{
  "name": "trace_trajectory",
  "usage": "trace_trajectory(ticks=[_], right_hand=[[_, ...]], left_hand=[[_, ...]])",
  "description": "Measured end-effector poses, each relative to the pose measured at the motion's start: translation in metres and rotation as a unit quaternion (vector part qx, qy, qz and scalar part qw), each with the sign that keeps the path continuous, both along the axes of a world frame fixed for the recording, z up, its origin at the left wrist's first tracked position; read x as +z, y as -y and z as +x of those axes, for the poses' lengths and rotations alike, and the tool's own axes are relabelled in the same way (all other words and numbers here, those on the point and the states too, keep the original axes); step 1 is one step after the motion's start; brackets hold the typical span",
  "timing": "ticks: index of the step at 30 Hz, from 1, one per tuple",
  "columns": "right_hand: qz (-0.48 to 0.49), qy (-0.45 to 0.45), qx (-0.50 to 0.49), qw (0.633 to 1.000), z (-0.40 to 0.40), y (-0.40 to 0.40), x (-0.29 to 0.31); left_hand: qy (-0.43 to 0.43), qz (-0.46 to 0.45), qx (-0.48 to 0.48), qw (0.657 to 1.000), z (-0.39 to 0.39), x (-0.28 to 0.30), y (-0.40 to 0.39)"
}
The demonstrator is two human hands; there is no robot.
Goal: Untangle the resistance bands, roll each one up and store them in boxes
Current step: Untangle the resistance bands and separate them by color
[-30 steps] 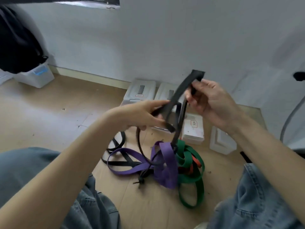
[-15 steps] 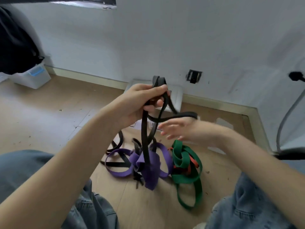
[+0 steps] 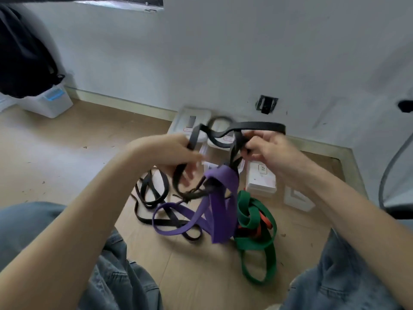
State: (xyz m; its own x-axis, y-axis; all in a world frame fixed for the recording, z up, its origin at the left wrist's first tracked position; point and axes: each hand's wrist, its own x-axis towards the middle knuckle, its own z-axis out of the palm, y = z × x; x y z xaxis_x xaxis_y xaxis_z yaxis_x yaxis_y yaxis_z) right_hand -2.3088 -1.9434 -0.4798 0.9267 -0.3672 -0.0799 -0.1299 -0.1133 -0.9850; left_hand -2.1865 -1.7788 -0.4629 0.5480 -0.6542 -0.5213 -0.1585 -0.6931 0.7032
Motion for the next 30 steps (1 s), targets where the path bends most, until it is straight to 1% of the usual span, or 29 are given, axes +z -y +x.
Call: trace_trajectory(ticks=[1, 2, 3, 4, 5, 6, 8, 10, 12, 13, 15, 17, 18, 20, 21, 22, 23, 24, 25, 26, 27, 28, 30], right_hand=[[0.045, 0.027, 0.000, 0.999, -0.001, 0.003, 0.004], [0.093, 0.049, 0.008, 0.994, -0.001, 0.007, 0.008], [0.137, 0.064, 0.021, 0.988, -0.002, 0.010, 0.012], [0.173, 0.074, 0.036, 0.981, -0.003, 0.011, 0.015], [0.203, 0.082, 0.048, 0.975, -0.004, 0.011, 0.018], [0.232, 0.088, 0.053, 0.967, -0.004, 0.010, 0.021], [0.297, 0.104, 0.044, 0.948, -0.004, 0.007, 0.026], [0.351, 0.117, 0.025, 0.929, -0.003, 0.006, 0.031], [0.395, 0.120, 0.019, 0.911, -0.004, 0.007, 0.037], [0.414, 0.117, 0.023, 0.903, -0.005, 0.008, 0.037], [0.431, 0.108, 0.037, 0.895, -0.006, 0.012, 0.036], [0.420, 0.106, 0.035, 0.900, -0.007, 0.016, 0.035], [0.414, 0.104, 0.017, 0.904, -0.006, 0.021, 0.035], [0.392, 0.081, -0.053, 0.915, -0.007, 0.029, 0.031], [0.361, 0.046, -0.079, 0.928, -0.008, 0.031, 0.027], [0.306, -0.011, -0.080, 0.949, -0.009, 0.031, 0.021], [0.220, -0.084, -0.055, 0.970, -0.010, 0.030, 0.014], [0.117, -0.156, -0.010, 0.981, -0.012, 0.027, 0.006], [0.027, -0.207, 0.040, 0.977, -0.013, 0.023, 0.001], [-0.038, -0.231, 0.083, 0.969, -0.013, 0.019, 0.000], [-0.074, -0.229, 0.115, 0.964, -0.012, 0.016, 0.002], [-0.080, -0.209, 0.142, 0.964, -0.012, 0.012, 0.005], [-0.059, -0.162, 0.183, 0.968, -0.010, 0.001, 0.007]], left_hand=[[0.059, 0.087, -0.052, 0.993, 0.002, -0.006, -0.002], [0.132, 0.157, -0.095, 0.974, 0.002, -0.010, -0.003], [0.210, 0.207, -0.121, 0.948, 0.003, -0.012, -0.004], [0.283, 0.230, -0.132, 0.922, 0.004, -0.011, -0.006], [0.334, 0.219, -0.134, 0.907, 0.006, -0.012, -0.007], [0.348, 0.175, -0.133, 0.911, 0.008, -0.013, -0.006], [0.290, 0.031, -0.149, 0.945, 0.003, -0.017, 0.002], [0.243, -0.098, -0.139, 0.955, -0.010, -0.025, 0.014], [0.233, -0.166, -0.084, 0.954, -0.018, -0.033, 0.023], [0.242, -0.180, -0.067, 0.951, -0.019, -0.036, 0.025], [0.294, -0.183, -0.069, 0.935, -0.020, -0.038, 0.026], [0.350, -0.191, -0.061, 0.915, -0.019, -0.033, 0.024], [0.362, -0.199, -0.046, 0.909, -0.017, -0.027, 0.021], [0.358, -0.227, 0.008, 0.906, -0.011, -0.012, 0.014], [0.358, -0.241, 0.039, 0.901, -0.008, -0.003, 0.009], [0.376, -0.241, 0.059, 0.893, -0.005, 0.004, 0.005], [0.407, -0.221, 0.065, 0.884, -0.004, 0.009, 0.002], [0.441, -0.189, 0.057, 0.876, -0.006, 0.011, 0.001], [0.467, -0.155, 0.037, 0.870, -0.008, 0.011, 0.001], [0.483, -0.127, 0.011, 0.866, -0.011, 0.009, 0.002], [0.489, -0.107, -0.013, 0.865, -0.014, 0.006, 0.004], [0.488, -0.094, -0.032, 0.867, -0.018, 0.004, 0.006], [0.479, -0.090, -0.058, 0.871, -0.023, 0.003, 0.009]])
